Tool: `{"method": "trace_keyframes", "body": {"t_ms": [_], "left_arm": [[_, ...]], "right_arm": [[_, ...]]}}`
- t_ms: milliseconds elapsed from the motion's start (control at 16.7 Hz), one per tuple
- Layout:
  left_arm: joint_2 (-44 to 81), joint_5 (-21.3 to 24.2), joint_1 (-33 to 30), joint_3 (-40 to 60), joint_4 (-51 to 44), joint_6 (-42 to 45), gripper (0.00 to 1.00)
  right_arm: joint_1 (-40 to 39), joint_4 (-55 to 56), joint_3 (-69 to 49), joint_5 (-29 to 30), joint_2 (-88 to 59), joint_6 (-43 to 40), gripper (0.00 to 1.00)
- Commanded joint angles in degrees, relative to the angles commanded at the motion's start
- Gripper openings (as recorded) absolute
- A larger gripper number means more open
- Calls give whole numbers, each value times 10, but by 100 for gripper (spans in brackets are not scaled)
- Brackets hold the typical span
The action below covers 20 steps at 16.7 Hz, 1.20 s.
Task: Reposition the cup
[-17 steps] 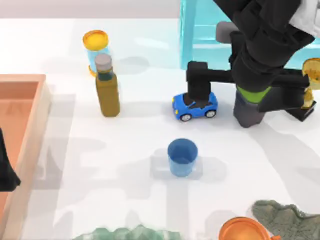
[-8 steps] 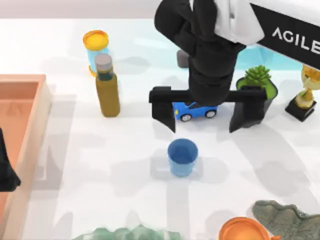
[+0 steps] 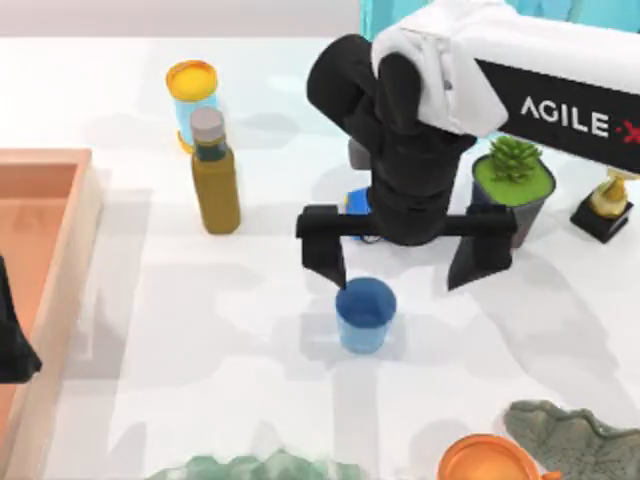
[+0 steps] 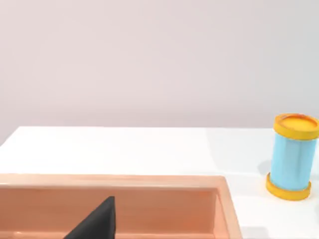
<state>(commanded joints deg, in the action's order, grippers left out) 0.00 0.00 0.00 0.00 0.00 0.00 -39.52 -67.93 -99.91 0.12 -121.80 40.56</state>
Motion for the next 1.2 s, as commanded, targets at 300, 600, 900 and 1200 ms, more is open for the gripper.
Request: {"method": "trace_keyframes", "body": {"t_ms": [300, 600, 900, 1200], "left_arm": [[0, 0, 0, 0, 0, 0, 100], [0, 0, 0, 0, 0, 0, 100], [0, 0, 0, 0, 0, 0, 100], [0, 0, 0, 0, 0, 0, 100]], "right_arm": [[-2, 107, 87, 0, -21, 3, 100], [-2, 111, 90, 0, -22, 3, 92], [-2, 111, 90, 0, -22, 3, 55], [-2, 111, 90, 0, -22, 3, 17]]}}
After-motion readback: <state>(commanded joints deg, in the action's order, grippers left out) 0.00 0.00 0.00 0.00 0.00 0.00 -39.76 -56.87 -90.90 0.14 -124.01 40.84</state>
